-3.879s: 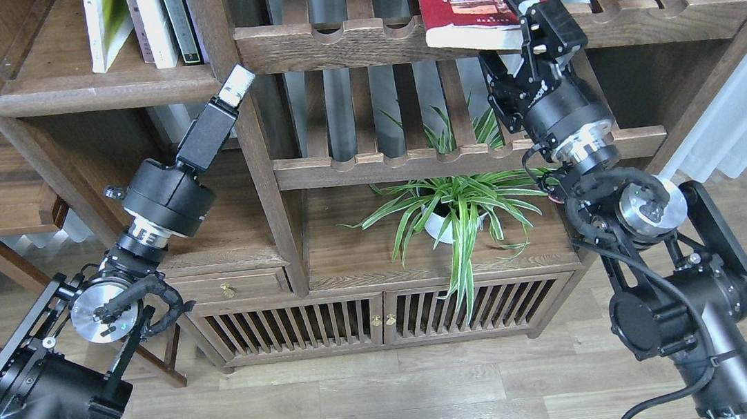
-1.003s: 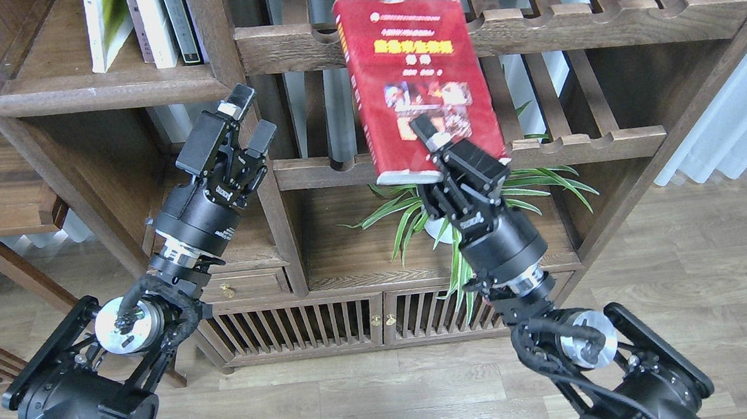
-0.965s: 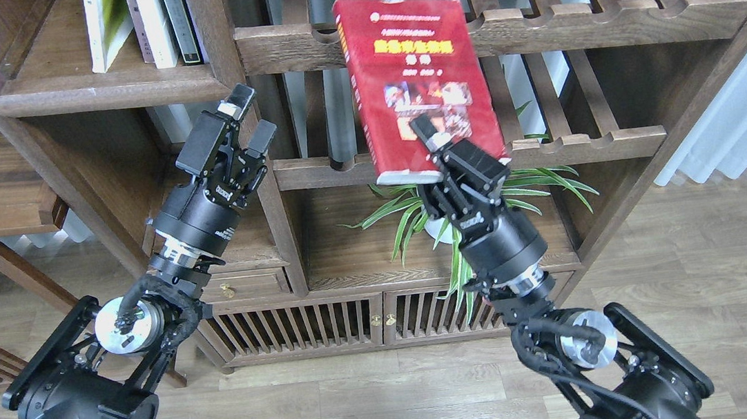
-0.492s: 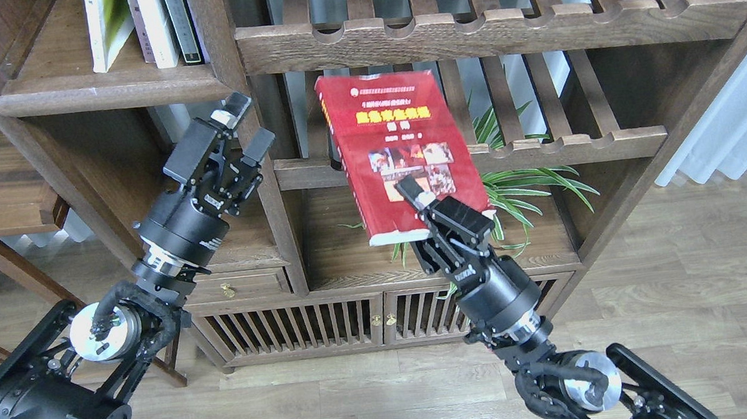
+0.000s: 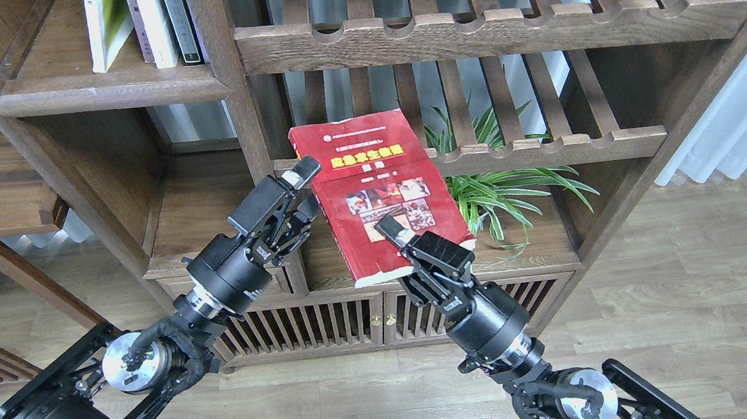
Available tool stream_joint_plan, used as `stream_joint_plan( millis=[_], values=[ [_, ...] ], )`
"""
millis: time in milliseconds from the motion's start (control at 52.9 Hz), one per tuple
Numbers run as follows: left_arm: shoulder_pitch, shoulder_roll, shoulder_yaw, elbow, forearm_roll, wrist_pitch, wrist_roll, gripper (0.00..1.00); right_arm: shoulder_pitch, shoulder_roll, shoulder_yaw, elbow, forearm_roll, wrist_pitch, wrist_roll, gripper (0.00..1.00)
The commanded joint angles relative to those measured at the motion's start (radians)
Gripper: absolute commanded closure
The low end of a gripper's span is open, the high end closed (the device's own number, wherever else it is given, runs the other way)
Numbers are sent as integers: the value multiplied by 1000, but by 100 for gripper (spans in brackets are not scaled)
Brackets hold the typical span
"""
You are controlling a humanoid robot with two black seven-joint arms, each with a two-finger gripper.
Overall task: Organize books on shelf
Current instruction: 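Grip the red book between both grippers and lower it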
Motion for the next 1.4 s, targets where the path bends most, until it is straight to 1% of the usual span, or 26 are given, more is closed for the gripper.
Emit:
stream_joint_plan(
  millis=[0,76,132,378,416,435,454,473,511,549,624,719,795,851,889,908,1078,1381],
  values=[
    [-2,2,13,0,-1,0,0,7,-2,2,0,-10,0,0,-5,96],
    [-6,2,20,0,-1,0,0,8,-2,4,0,-12,0,0,-24,96],
    [-6,3,23,-1,-3,0,0,11,-3,5,0,-12,-2,0,-37,96],
    [-9,8,44,2,-17,0,2,16,-13,7,0,-27,-15,0,-48,96],
    [-6,11,47,0,-17,0,5,25,-13,7,-2,-39,-18,0,-56,96],
    [-3,17,46,0,-17,0,8,32,-13,8,-2,-39,-18,0,-56,96],
    [-2,20,46,0,-18,0,10,35,-13,8,-2,-41,-18,0,-56,96],
    [0,25,46,0,-20,0,14,43,-13,10,-2,-41,-18,0,-56,96],
    [2,29,44,0,-29,0,17,52,-13,10,0,-42,-18,0,-56,96],
    [0,31,44,2,-43,0,20,58,-11,11,0,-44,-18,0,-56,96],
    [-5,34,47,0,-63,0,23,66,-6,13,0,-44,-18,0,-56,96],
    [-2,34,49,0,-64,0,37,72,-2,13,0,-44,-18,0,-56,96],
    [-2,33,49,0,-64,0,46,74,0,14,0,-44,-18,0,-56,96],
    [-2,31,50,0,-64,0,49,78,1,14,0,-45,-18,0,-56,96],
    [0,29,49,0,-64,0,49,89,1,14,0,-45,-18,0,-56,96],
    [0,28,50,0,-64,0,49,91,1,14,0,-45,-18,0,-56,96],
    [-3,16,53,0,-64,0,48,94,7,14,0,-45,-17,0,-56,96],
    [0,17,60,6,-64,0,48,95,15,16,1,-61,-14,0,-53,94]
  ],
)
